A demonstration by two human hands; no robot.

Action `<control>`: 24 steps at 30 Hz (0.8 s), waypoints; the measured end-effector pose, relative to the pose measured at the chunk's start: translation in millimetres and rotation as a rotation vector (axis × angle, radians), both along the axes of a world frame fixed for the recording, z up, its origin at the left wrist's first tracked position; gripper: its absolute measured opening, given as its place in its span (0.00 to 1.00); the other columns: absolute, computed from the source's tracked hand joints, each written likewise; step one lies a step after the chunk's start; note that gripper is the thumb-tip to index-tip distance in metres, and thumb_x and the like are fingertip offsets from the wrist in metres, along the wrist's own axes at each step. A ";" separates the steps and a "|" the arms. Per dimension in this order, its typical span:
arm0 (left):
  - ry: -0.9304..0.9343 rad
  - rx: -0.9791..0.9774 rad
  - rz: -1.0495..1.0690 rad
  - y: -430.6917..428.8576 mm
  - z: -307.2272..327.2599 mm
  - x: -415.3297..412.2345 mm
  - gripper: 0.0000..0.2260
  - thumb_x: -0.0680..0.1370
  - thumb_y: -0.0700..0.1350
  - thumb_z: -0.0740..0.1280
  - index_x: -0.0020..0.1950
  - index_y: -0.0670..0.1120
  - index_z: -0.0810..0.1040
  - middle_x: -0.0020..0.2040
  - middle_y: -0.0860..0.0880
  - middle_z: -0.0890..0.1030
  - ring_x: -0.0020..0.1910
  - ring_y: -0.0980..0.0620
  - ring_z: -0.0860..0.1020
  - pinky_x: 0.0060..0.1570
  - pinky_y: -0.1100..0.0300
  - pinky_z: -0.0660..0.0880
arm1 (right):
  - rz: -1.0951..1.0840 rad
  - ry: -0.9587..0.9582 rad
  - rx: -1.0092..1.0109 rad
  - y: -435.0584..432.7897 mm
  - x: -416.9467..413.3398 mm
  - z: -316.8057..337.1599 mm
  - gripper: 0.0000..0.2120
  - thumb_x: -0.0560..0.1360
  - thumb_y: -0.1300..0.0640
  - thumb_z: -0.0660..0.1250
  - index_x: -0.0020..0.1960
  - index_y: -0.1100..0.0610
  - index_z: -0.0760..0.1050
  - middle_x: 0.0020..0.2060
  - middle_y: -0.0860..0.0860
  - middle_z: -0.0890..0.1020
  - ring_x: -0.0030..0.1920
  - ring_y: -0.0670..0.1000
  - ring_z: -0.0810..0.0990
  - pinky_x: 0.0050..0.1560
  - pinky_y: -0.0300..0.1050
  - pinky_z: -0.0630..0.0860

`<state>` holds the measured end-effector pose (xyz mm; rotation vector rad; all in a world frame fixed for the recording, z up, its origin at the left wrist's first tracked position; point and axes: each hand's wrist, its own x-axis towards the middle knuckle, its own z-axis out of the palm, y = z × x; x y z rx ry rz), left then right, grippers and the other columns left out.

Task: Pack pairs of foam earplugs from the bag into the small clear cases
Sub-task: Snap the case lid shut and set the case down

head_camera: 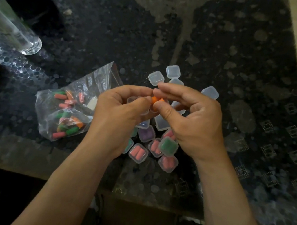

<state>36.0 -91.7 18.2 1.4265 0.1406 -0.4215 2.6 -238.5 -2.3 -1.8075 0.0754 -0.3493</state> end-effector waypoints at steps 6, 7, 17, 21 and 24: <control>-0.009 0.020 0.044 -1.3 0.7 -0.3 0.07 0.79 0.30 0.68 0.50 0.40 0.83 0.43 0.44 0.86 0.45 0.47 0.87 0.46 0.57 0.83 | -0.012 0.136 0.072 -3.3 0.6 -4.4 0.10 0.72 0.58 0.77 0.51 0.50 0.81 0.54 0.49 0.83 0.52 0.48 0.84 0.47 0.57 0.84; -0.014 0.020 0.057 -1.6 0.0 0.0 0.07 0.78 0.30 0.68 0.50 0.40 0.83 0.44 0.43 0.86 0.46 0.46 0.87 0.46 0.57 0.83 | -0.024 0.137 0.070 -2.9 0.4 -4.6 0.07 0.72 0.57 0.76 0.48 0.51 0.81 0.52 0.50 0.83 0.50 0.48 0.85 0.47 0.58 0.84; -0.098 0.173 0.020 -1.7 -3.7 -0.7 0.08 0.77 0.34 0.72 0.50 0.46 0.84 0.46 0.45 0.86 0.47 0.46 0.86 0.49 0.53 0.84 | -0.084 0.216 0.058 -3.2 1.5 -6.8 0.05 0.74 0.59 0.74 0.45 0.54 0.79 0.43 0.53 0.84 0.42 0.52 0.85 0.40 0.52 0.84; -0.176 0.297 -0.032 -1.4 -3.5 -2.2 0.10 0.75 0.34 0.75 0.49 0.49 0.85 0.43 0.49 0.86 0.44 0.50 0.86 0.43 0.55 0.84 | -0.015 0.348 0.303 -2.8 2.3 -2.3 0.07 0.77 0.62 0.70 0.53 0.53 0.81 0.41 0.54 0.85 0.35 0.49 0.84 0.34 0.44 0.79; -0.239 0.399 -0.049 -2.8 -2.5 -4.3 0.11 0.76 0.34 0.73 0.50 0.50 0.85 0.41 0.50 0.86 0.41 0.50 0.86 0.42 0.50 0.85 | 0.002 0.402 0.363 -1.8 2.6 -1.8 0.06 0.78 0.63 0.69 0.51 0.55 0.84 0.40 0.55 0.85 0.34 0.50 0.82 0.33 0.44 0.79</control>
